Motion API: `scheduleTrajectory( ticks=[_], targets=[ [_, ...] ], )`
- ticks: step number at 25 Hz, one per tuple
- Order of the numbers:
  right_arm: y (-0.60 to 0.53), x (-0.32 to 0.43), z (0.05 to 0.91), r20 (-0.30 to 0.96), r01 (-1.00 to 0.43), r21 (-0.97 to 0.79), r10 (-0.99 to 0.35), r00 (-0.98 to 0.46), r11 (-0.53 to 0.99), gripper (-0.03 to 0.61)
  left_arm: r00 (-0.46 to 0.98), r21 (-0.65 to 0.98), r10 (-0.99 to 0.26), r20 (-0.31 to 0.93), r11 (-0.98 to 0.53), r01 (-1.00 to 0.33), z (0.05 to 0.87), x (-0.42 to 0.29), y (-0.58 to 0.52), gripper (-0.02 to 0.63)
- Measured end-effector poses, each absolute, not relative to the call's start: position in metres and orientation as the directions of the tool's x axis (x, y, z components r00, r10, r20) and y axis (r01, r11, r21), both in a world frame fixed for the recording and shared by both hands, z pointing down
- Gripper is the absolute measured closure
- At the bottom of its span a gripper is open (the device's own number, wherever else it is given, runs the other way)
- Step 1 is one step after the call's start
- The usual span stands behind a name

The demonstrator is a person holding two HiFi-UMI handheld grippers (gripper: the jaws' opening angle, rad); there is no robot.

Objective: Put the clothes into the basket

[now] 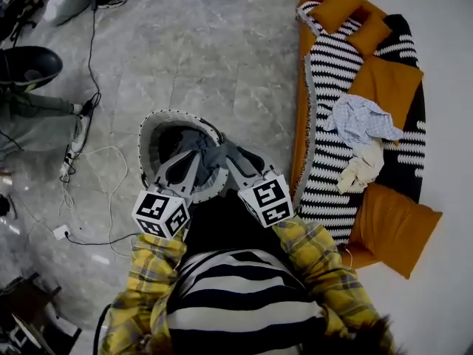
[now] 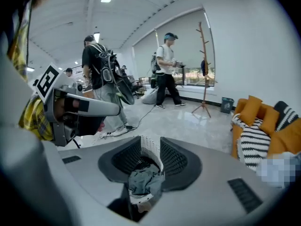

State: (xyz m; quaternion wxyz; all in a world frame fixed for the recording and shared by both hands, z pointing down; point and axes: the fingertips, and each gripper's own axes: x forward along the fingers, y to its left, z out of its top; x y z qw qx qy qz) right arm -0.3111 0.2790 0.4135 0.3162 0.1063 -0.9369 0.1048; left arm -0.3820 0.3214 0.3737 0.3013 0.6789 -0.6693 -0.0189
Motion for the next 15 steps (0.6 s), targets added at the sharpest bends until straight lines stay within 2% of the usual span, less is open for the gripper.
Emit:
scheduleTrajectory(
  ticks=[5, 15],
  targets=[
    [0.237, -0.243, 0.414, 0.610, -0.475, -0.140, -0.302, -0.733, 0.869, 0.440, 0.304, 0.439, -0.873, 0.382, -0.118, -0.891, 0.374, -0.319, 0.267, 0.594],
    [0.164, -0.104, 0.419, 0.607, -0.695, -0.168, -0.482, -0.632, 0.699, 0.439, 0.526, 0.446, -0.747, 0.406, -0.341, -0.828, 0.378, -0.178, 0.184, 0.594]
  ],
)
